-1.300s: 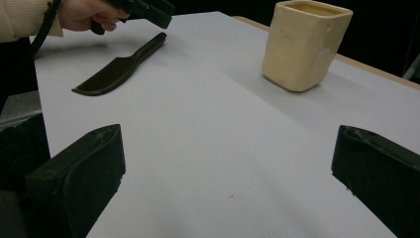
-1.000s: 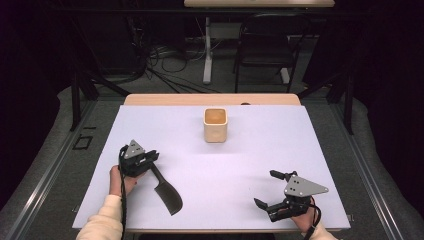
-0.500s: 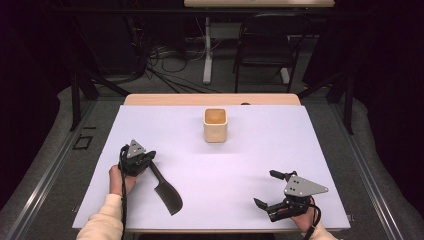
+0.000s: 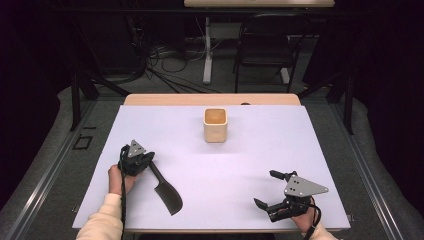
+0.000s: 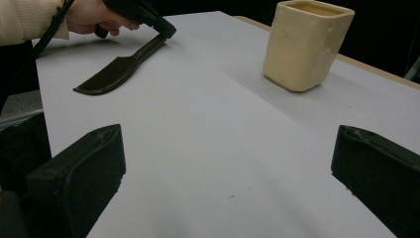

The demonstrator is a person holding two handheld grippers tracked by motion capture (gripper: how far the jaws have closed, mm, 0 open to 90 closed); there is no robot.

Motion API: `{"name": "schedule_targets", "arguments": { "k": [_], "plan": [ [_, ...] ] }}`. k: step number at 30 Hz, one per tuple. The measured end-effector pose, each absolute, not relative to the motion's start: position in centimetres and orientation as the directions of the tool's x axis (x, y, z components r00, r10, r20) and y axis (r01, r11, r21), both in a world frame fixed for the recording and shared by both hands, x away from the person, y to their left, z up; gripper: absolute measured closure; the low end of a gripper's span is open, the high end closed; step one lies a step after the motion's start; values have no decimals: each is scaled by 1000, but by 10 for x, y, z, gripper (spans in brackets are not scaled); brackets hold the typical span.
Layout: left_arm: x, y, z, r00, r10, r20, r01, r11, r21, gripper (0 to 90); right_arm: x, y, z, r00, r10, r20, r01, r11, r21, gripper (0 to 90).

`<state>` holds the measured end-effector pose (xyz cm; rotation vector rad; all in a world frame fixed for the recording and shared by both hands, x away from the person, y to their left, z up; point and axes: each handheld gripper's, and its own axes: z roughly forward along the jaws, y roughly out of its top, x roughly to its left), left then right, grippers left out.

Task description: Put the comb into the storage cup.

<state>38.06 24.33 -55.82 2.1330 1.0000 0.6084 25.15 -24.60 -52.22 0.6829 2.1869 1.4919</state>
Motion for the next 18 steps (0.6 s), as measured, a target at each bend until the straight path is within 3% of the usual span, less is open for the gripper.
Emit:
{"name": "schedule_targets", "arguments": {
  "k": [18],
  "plan": [
    [375,257,-558,587,804,93,520,-463,718,896,251,-246,-522,-798,600,-58,166,311,936,1]
  ]
}}
